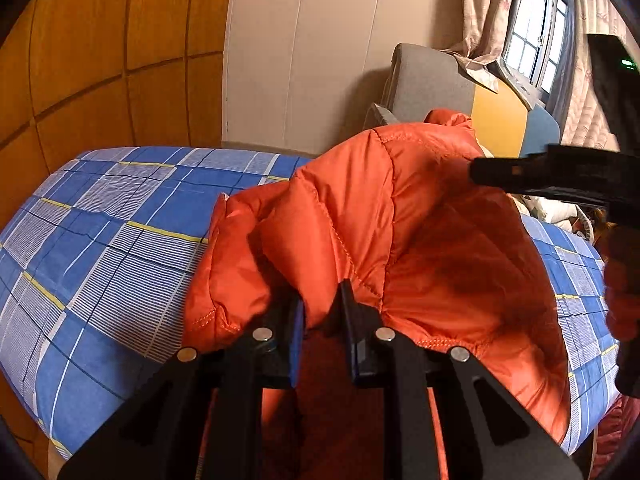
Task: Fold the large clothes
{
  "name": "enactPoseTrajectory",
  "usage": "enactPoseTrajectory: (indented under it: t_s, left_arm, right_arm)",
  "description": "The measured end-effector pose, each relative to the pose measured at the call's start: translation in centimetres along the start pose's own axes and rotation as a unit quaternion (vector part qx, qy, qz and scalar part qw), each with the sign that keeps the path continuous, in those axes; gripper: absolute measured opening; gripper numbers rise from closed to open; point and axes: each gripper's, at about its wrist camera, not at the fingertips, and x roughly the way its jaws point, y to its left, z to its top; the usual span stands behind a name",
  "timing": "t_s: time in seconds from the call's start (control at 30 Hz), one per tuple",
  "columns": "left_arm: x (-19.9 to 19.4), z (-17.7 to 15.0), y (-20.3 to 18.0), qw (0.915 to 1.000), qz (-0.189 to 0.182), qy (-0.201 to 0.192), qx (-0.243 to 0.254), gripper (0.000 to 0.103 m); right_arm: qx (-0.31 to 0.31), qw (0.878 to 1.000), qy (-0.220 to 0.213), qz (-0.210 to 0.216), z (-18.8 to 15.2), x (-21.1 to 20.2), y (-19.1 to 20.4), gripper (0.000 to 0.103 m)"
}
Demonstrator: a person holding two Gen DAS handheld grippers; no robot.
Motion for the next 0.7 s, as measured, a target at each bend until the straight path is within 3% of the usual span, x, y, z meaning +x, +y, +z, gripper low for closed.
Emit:
enactPoseTrajectory:
  t_s: [0.47, 0.63, 0.7]
  left_arm:
    - [1.4, -0.7, 1.6, 0.9997, 0.002, 0.006, -0.023, 0.017]
    - [1.9, -1.1, 2.4, 0.9992, 0.012, 0.008, -0.037, 0.027]
    - [1.7, -1.2, 2.7, 0.9986, 0.025, 0.005, -0.045, 0.039]
  right_arm:
    - [-0.032, 0.996, 0.068, -0.051, -0.8, 6.2, 2.7, 0.062]
    - [-0.04, 0.995, 0.071, -0.059, -0.8, 6.5, 3.2, 0.063]
    - [-0.037, 0.996, 0.065, -0.05, -0.9, 6.2, 3.0, 0.067]
